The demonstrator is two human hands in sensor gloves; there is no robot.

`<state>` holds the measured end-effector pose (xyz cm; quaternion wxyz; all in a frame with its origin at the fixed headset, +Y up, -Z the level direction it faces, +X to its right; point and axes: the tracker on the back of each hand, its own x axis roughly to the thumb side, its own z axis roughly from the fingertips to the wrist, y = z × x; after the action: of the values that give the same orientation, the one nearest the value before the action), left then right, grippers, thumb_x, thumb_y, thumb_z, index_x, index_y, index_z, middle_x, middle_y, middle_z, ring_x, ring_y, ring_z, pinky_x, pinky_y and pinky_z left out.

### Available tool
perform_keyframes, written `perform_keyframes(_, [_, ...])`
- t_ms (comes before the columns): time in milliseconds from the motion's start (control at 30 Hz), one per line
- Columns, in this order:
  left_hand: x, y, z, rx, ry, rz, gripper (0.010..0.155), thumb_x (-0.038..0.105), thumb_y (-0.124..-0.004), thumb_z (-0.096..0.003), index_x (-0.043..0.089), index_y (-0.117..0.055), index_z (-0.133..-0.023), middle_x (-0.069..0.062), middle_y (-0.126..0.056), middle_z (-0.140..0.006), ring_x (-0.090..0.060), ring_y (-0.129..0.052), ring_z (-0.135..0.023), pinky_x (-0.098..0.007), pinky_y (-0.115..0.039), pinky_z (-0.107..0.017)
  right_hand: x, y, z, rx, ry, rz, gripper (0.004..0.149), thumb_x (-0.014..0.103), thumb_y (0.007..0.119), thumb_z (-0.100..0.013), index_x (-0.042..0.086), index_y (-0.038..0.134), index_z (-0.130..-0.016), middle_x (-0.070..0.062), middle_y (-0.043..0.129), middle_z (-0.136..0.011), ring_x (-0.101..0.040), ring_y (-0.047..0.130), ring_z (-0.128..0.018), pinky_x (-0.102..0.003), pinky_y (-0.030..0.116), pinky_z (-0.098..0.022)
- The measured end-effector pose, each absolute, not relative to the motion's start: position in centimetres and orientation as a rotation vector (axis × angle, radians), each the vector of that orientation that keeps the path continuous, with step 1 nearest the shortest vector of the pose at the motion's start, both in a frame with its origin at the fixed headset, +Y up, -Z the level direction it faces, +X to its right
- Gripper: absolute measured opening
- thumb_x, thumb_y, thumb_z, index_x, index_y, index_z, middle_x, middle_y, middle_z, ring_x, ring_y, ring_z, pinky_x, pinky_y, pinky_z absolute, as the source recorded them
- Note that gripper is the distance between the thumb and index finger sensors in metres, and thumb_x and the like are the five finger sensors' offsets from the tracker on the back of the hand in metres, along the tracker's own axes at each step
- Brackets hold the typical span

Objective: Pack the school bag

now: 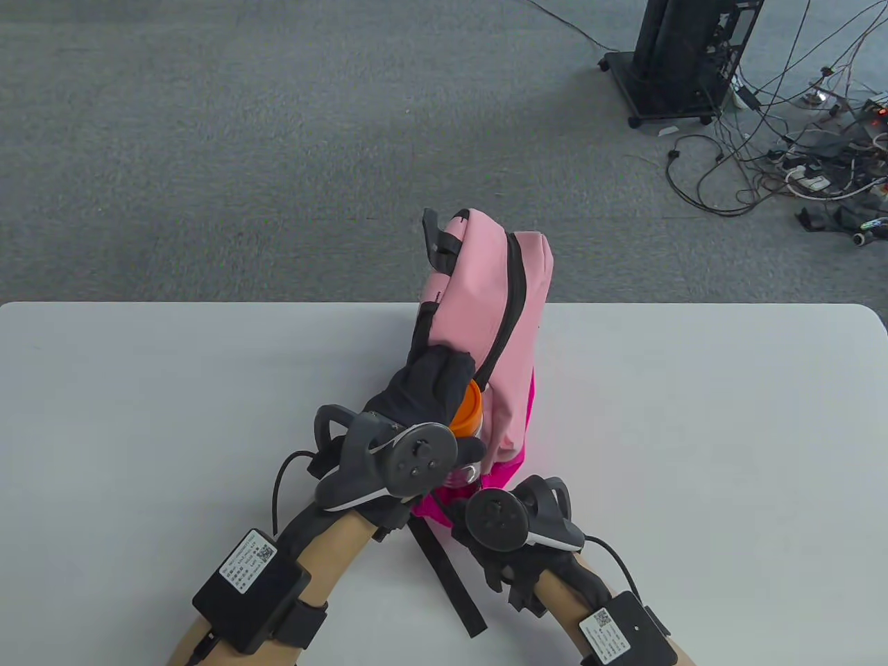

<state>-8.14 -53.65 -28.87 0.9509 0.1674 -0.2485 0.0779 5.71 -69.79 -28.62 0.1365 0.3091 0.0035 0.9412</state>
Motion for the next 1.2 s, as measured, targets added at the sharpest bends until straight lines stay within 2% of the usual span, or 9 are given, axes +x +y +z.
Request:
perform_keyframes(200, [-6.8,-55.4,-29.7,0.413,-0.44,0.052,0.086,0.066,-0.09,-0.0333,0.02,-0.068,-0.104,-0.025,-0.084,-0.108,-0.044,-0.108,-0.076,-0.044,-0.101,-0.05,5.2,-69.3,-27.5,0.95,-0.075,2.732,0.037,0.024,0.089,-0.041,0.003,0.097,-0.072,-0.013,0.108,-0.036,-0.031,0.109,-0.024,-0.064,0.09,-0.04])
perform_keyframes(333, [-6.3,-55.5,-30.2,0.432,-0.431,0.062,0.087,0.067,-0.091,-0.0294,0.02,-0.075,-0.101,-0.025,-0.088,-0.105,-0.044,-0.11,-0.074,-0.046,-0.101,-0.049,5.7,-69.2,-27.2,0.955,-0.141,2.73,0.037,0.026,0.089,-0.041,0.006,0.098,-0.07,-0.012,0.109,-0.036,-0.029,0.11,-0.024,-0.063,0.091,-0.04])
perform_keyframes(400, [-6.2,-55.7,-30.3,0.485,-0.395,0.093,0.087,0.069,-0.094,-0.0274,0.018,-0.077,-0.096,-0.026,-0.092,-0.1,-0.042,-0.112,-0.068,-0.043,-0.103,-0.044,6.1,-69.1,-27.2,0.942,-0.152,2.696,0.037,0.025,0.09,-0.04,0.004,0.099,-0.069,-0.012,0.109,-0.035,-0.03,0.11,-0.023,-0.064,0.091,-0.039])
perform_keyframes(467, [-6.0,-55.9,-30.5,0.503,-0.326,0.051,0.08,0.069,-0.091,-0.0337,0.017,-0.077,-0.093,-0.029,-0.094,-0.097,-0.041,-0.115,-0.064,-0.041,-0.106,-0.04,6.4,-68.9,-27.2,0.94,-0.169,2.676,0.037,0.025,0.09,-0.04,0.003,0.099,-0.069,-0.012,0.109,-0.034,-0.029,0.11,-0.022,-0.064,0.091,-0.039])
perform_keyframes(533, [-5.6,-56.0,-30.9,0.506,-0.295,0.016,0.077,0.068,-0.089,-0.0358,0.015,-0.077,-0.09,-0.032,-0.096,-0.092,-0.043,-0.117,-0.058,-0.04,-0.109,-0.034,5.9,-69.1,-27.3,0.911,-0.059,2.666,0.038,0.024,0.09,-0.041,0.003,0.098,-0.072,-0.012,0.109,-0.035,-0.029,0.11,-0.022,-0.064,0.091,-0.039])
perform_keyframes(700, [-5.0,-56.2,-30.5,0.506,-0.283,0.04,0.076,0.067,-0.091,-0.0361,0.014,-0.077,-0.089,-0.03,-0.094,-0.094,-0.043,-0.116,-0.061,-0.042,-0.109,-0.035,4.2,-70.2,-27.6,0.897,0.204,2.583,0.05,0.025,0.086,-0.044,-0.004,0.084,-0.085,-0.01,0.106,-0.039,-0.029,0.109,-0.026,-0.064,0.09,-0.04])
perform_keyframes(967, [-5.6,-57.4,-29.5,0.582,-0.325,0.03,0.075,0.067,-0.087,-0.0383,0.013,-0.076,-0.089,-0.03,-0.093,-0.095,-0.045,-0.117,-0.061,-0.041,-0.11,-0.034,5.0,-70.3,-27.2,0.874,-0.031,2.539,0.04,0.023,0.086,-0.044,-0.002,0.094,-0.074,-0.009,0.106,-0.031,-0.026,0.108,-0.018,-0.062,0.091,-0.039])
perform_keyframes(1133, [-4.6,-57.2,-29.4,0.56,-0.345,-0.039,0.075,0.069,-0.086,-0.0382,0.013,-0.076,-0.087,-0.029,-0.095,-0.092,-0.043,-0.119,-0.058,-0.038,-0.111,-0.031,5.5,-70.5,-27.2,0.81,-0.078,2.448,0.038,0.022,0.087,-0.043,-0.002,0.097,-0.071,-0.011,0.106,-0.027,-0.026,0.107,-0.015,-0.063,0.092,-0.037])
perform_keyframes(1200, [-4.1,-56.8,-29.2,0.495,-0.381,-0.08,0.073,0.069,-0.087,-0.0399,0.015,-0.077,-0.087,-0.029,-0.095,-0.092,-0.043,-0.12,-0.056,-0.039,-0.109,-0.031,5.6,-70.3,-26.8,0.837,-0.11,2.453,0.038,0.023,0.087,-0.043,-0.001,0.098,-0.07,-0.01,0.106,-0.026,-0.026,0.107,-0.014,-0.063,0.092,-0.036])
